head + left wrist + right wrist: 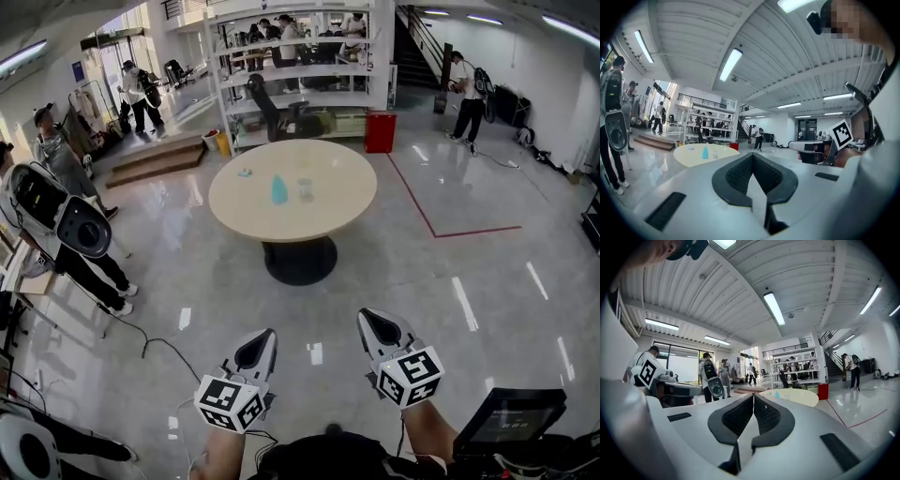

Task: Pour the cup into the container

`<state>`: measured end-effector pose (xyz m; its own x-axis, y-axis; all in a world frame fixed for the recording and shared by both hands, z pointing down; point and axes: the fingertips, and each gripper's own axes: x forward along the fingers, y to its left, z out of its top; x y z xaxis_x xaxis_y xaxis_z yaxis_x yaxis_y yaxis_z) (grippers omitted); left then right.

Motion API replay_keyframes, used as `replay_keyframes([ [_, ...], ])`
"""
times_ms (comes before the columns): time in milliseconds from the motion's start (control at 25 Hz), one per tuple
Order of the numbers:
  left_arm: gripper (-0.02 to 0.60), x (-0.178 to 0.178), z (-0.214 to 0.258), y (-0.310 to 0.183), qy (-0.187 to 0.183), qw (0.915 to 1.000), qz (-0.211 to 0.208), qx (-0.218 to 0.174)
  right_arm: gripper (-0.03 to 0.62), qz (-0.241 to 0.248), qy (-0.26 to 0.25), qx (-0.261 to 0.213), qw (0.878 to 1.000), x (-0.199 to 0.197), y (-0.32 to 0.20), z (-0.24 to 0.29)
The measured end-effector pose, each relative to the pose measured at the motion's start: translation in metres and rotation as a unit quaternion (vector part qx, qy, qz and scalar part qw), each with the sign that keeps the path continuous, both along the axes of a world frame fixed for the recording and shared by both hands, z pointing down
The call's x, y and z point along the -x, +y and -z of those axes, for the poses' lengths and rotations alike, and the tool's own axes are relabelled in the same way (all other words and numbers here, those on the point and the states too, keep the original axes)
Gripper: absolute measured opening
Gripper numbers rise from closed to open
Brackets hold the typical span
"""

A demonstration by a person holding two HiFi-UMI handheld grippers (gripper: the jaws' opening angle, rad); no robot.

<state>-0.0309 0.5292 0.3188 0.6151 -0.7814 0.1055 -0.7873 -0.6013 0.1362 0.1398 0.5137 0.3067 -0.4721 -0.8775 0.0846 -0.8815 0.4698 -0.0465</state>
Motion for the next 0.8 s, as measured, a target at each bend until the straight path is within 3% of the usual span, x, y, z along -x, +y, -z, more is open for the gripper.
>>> replay_keyframes([
  [400, -0.009, -0.024, -0.019, -0.131, -0.006, 0.9998, -0.002, 0.017, 0.007, 0.001, -0.002, 0.003, 1.000, -0.019, -0.136, -0.012],
  [800, -0.009, 0.017, -0.016, -0.294, 0.015, 0.9998, -0.015, -0.002, 0.007, -0.011, -0.004, 0.000, 1.000, 0.017, -0.287, -0.010],
])
